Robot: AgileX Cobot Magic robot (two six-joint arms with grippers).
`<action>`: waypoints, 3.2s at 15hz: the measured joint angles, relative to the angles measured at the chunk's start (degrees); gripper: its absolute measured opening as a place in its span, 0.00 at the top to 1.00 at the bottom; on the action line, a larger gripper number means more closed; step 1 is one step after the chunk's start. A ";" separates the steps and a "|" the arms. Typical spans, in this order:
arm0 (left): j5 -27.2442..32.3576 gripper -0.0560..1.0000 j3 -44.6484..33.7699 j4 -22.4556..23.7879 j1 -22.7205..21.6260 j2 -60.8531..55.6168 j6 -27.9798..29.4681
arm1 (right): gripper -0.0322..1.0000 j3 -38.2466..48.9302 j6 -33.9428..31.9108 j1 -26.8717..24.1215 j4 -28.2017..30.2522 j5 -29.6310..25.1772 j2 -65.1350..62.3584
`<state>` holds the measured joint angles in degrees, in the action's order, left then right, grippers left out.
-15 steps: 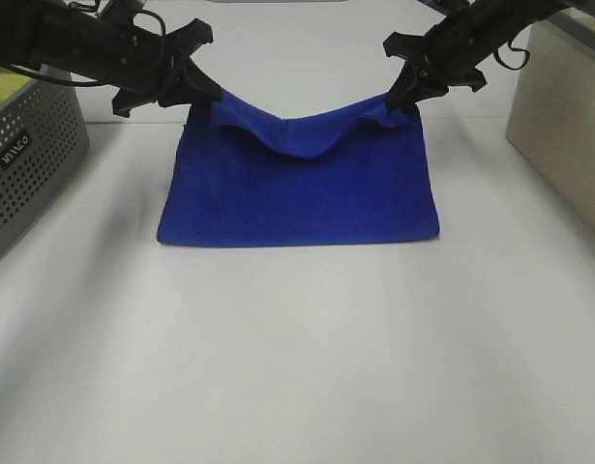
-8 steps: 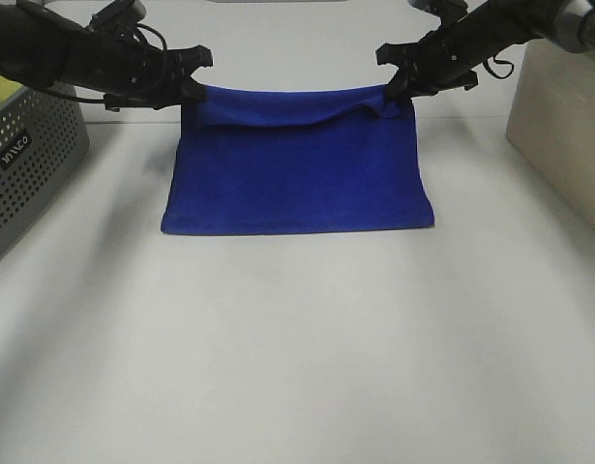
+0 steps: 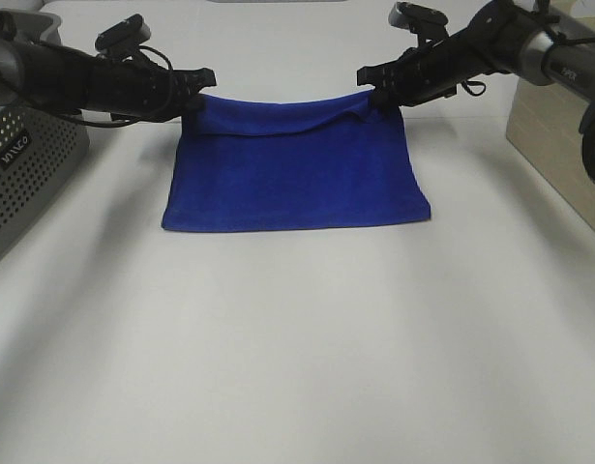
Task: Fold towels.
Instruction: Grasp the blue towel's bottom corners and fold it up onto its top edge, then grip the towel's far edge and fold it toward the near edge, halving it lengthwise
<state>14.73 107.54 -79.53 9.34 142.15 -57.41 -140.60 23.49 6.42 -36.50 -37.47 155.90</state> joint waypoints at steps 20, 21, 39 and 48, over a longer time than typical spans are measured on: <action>36.55 0.23 3.04 44.12 -2.81 -2.06 51.74 | 0.29 4.47 -18.11 -5.21 11.40 -31.80 -7.56; 38.45 0.23 3.04 44.75 -2.81 -2.06 53.06 | 0.29 8.42 -17.93 -5.50 11.46 -31.80 -9.57; 38.67 0.91 0.52 54.26 2.69 -2.46 61.13 | 0.95 26.07 -13.18 -4.35 6.02 -31.17 -12.78; 43.60 0.91 -11.97 56.49 4.13 -10.54 61.13 | 0.95 44.81 -11.63 -4.76 5.67 -31.63 -24.58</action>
<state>58.33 95.57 -23.03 13.46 131.61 3.72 -95.80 11.86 1.66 -30.83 -69.10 131.32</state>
